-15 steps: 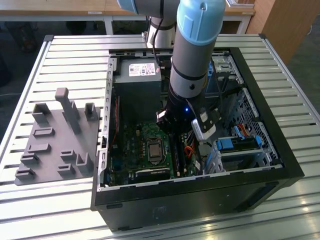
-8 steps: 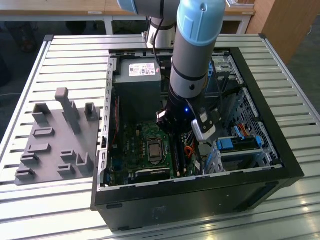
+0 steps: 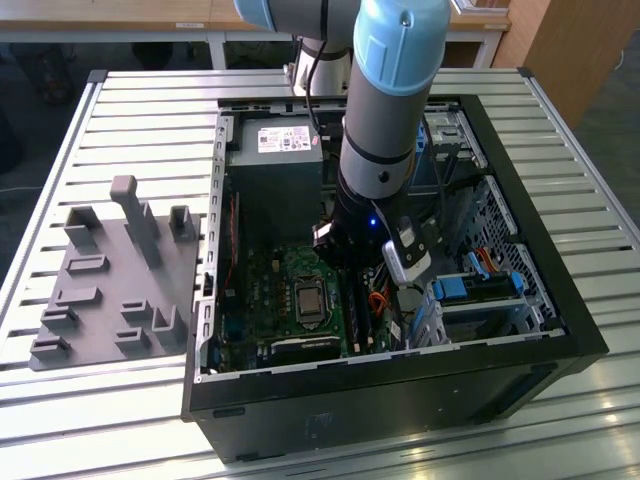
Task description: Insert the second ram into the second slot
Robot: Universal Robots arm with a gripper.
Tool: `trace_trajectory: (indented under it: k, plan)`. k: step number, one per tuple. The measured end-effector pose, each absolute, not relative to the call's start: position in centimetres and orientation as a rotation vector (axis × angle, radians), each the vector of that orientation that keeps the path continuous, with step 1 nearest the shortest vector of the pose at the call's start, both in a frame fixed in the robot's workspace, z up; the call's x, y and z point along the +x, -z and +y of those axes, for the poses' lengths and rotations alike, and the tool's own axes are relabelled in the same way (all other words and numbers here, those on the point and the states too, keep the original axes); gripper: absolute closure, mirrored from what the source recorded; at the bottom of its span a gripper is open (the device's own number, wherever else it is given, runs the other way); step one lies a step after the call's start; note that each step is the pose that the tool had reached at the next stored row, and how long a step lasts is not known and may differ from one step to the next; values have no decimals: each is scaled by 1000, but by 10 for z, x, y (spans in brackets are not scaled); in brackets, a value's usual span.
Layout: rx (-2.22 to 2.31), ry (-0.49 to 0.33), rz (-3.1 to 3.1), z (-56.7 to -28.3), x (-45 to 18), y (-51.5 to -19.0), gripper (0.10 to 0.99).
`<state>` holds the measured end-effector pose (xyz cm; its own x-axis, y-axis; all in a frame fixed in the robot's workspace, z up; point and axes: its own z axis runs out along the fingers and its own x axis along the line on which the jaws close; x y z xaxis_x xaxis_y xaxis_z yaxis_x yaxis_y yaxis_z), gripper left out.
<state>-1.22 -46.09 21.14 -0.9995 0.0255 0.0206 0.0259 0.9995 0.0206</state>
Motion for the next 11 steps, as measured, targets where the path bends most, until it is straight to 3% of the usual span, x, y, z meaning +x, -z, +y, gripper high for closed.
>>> trace_trajectory:
  k: [4, 5, 11]
  plan:
    - [-40, 33, -3121, -461, -12, -211, 937]
    - [-40, 33, -3121, -461, -12, -211, 875]
    - [-40, 33, -3121, -461, -12, -216, 875]
